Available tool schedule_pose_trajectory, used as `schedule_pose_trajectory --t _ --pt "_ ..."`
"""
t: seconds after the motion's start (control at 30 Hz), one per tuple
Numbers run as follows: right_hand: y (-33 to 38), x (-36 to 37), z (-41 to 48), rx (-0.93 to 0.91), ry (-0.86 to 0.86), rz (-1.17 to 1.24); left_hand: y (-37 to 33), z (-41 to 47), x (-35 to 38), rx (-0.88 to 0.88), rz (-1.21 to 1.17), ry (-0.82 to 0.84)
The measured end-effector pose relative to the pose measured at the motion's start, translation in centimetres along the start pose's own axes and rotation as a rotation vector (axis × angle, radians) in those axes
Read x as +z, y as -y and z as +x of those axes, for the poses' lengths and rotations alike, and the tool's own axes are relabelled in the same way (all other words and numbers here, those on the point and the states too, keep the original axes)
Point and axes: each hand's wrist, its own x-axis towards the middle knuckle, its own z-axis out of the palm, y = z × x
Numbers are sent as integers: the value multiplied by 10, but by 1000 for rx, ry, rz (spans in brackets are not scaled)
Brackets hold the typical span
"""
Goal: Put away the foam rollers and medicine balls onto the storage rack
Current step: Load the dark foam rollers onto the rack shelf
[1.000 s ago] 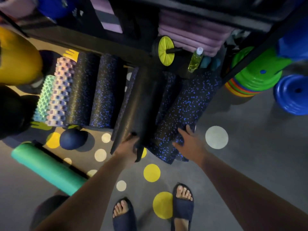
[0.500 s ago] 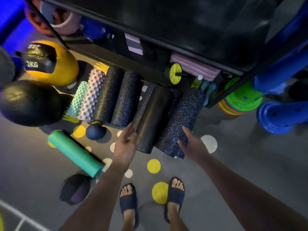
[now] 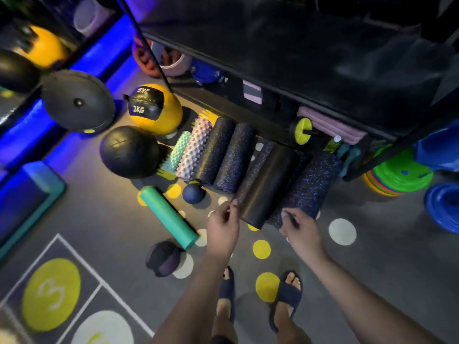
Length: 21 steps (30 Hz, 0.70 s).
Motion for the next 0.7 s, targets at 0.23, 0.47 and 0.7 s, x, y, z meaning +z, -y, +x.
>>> schedule_pose_trajectory --t 0.23,0.47,0.7 --pt "-73 24 20 -72 -33 -95 81 7 10 -241 -154 -127" --pt "-89 3 24 29 26 -83 90 12 5 -318 -165 75" --pt "-86 -19 62 237 22 -13 67 27 48 -346 34 359"
